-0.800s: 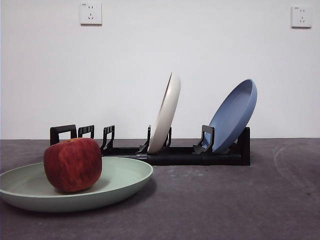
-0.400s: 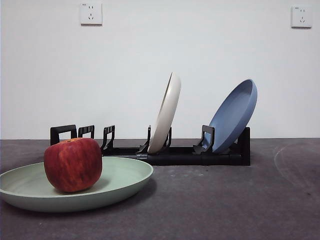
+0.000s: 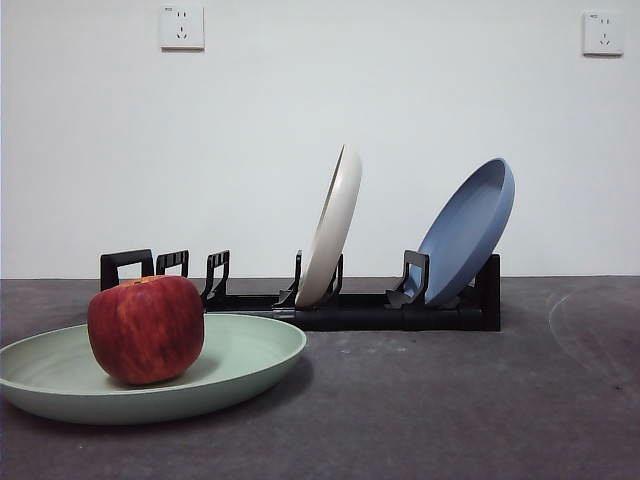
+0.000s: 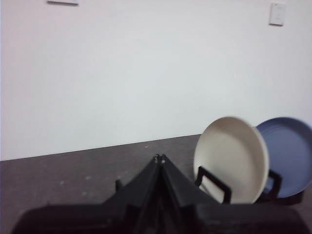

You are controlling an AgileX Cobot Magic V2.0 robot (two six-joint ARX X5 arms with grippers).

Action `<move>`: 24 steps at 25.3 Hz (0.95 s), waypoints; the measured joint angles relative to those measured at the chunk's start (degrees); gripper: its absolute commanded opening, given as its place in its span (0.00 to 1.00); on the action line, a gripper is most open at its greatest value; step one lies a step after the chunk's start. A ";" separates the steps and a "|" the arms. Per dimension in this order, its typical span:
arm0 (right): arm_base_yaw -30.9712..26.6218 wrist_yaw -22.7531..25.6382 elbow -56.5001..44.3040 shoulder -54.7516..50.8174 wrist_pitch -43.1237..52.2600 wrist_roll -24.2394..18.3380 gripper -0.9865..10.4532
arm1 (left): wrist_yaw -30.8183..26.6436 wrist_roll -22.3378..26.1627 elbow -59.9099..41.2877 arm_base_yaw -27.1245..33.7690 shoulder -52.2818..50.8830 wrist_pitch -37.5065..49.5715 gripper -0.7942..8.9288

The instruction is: Take the green plate from the plate rack,put the plate on the table,take the apple from the table,put the apple in the plate

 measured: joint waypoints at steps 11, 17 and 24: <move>0.00 0.00 0.00 0.00 0.00 0.00 0.09 | -10.78 -0.07 -11.04 0.33 -10.34 -7.30 0.08; 0.00 0.00 0.00 0.00 0.00 0.00 0.09 | -17.59 -0.07 -11.02 0.33 -10.38 -16.74 0.08; 0.00 0.00 0.00 0.02 0.00 0.00 0.09 | -16.79 0.83 -11.04 0.33 -10.32 -18.12 0.08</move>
